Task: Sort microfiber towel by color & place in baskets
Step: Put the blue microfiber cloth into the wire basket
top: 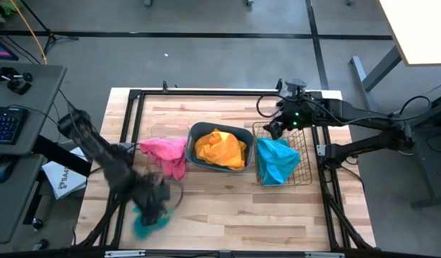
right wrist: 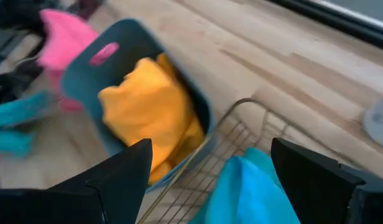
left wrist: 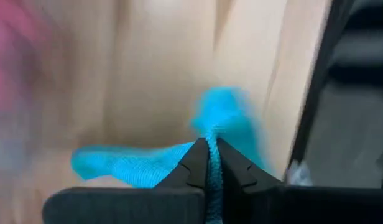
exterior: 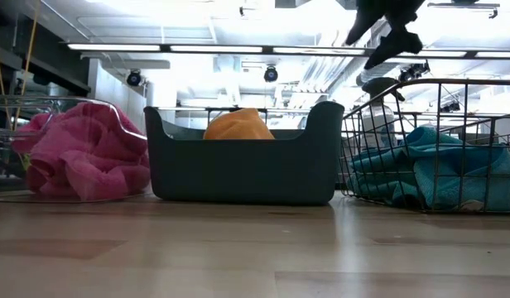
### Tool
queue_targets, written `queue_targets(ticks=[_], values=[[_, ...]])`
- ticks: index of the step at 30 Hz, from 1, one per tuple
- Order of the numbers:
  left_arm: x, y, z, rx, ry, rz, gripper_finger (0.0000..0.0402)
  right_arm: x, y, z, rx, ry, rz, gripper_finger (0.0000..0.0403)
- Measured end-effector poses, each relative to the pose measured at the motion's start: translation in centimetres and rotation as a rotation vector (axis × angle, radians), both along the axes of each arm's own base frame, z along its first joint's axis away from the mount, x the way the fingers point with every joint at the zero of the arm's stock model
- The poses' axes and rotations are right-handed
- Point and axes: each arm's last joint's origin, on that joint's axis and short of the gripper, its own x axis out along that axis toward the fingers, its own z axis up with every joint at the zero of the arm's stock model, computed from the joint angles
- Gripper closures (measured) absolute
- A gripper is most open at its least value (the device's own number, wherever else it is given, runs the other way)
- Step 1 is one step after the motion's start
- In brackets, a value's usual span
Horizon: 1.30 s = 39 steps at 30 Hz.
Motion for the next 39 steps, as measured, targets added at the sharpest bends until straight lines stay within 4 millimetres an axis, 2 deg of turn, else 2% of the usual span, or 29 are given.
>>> queue_targets(ticks=[4,9,14,17,21,27,34,39], values=[[3.0,4.5,5.3,-0.007,-0.254,0.112,0.0401,-1.0,0.9,0.9,0.016,-0.048,0.086,0.0078],[7.7,9.0,11.2,0.116,-0.6,0.151,0.0401,-3.6,2.1,2.8,-0.012,-0.17,0.138,0.0078],[13.5,12.6,14.5,0.286,-0.921,0.144,0.0401,-7.0,2.5,5.1,-0.087,-0.353,0.103,0.0078],[16.9,14.5,15.4,0.355,-1.076,0.14,0.0401,-8.9,2.5,5.9,-0.144,-0.419,0.046,0.0078],[21.1,16.6,14.8,0.395,-1.218,0.113,0.0401,-10.5,2.4,6.3,-0.196,-0.455,-0.018,0.0078],[26.2,18.9,11.7,0.355,-1.299,0.07,0.0401,-11.0,2.3,6.5,-0.235,-0.465,-0.077,0.0078],[30.2,19.9,6.0,0.287,-1.294,0.142,0.04,-9.6,2.1,6.1,-0.242,-0.416,-0.085,0.0078],[32.0,19.9,2.6,0.227,-1.295,0.201,0.0389,-7.9,2.0,5.6,-0.239,-0.362,-0.079,0.0078]])
